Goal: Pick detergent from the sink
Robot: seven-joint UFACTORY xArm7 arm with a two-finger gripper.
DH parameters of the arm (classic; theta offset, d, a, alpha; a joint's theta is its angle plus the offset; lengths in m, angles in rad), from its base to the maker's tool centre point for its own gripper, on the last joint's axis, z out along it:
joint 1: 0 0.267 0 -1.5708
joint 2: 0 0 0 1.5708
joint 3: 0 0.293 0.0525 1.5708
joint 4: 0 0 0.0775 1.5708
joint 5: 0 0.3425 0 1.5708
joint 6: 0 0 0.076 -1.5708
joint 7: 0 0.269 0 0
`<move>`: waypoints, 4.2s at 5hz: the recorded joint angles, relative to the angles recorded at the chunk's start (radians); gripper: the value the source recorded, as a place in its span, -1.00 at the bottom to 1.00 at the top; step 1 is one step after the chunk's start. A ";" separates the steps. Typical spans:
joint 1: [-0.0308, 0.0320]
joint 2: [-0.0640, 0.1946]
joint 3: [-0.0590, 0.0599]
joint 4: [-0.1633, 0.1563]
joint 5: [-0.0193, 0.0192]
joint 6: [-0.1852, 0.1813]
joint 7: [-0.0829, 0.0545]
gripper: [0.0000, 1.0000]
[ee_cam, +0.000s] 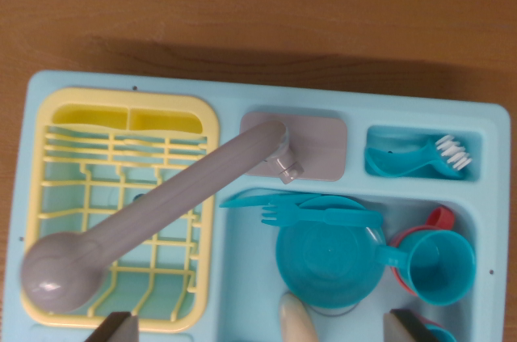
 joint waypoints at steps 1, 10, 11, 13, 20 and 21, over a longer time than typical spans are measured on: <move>0.0000 0.000 0.000 0.000 0.0000 0.000 0.000 -1.00; -0.0112 0.026 -0.027 -0.215 0.0018 -0.198 -0.104 -1.00; -0.0112 0.026 -0.027 -0.215 0.0018 -0.198 -0.104 -1.00; -0.0137 0.031 -0.033 -0.262 0.0022 -0.242 -0.126 -1.00; -0.0231 0.053 -0.056 -0.443 0.0037 -0.410 -0.214 -1.00; -0.0231 0.053 -0.056 -0.443 0.0037 -0.410 -0.214 -1.00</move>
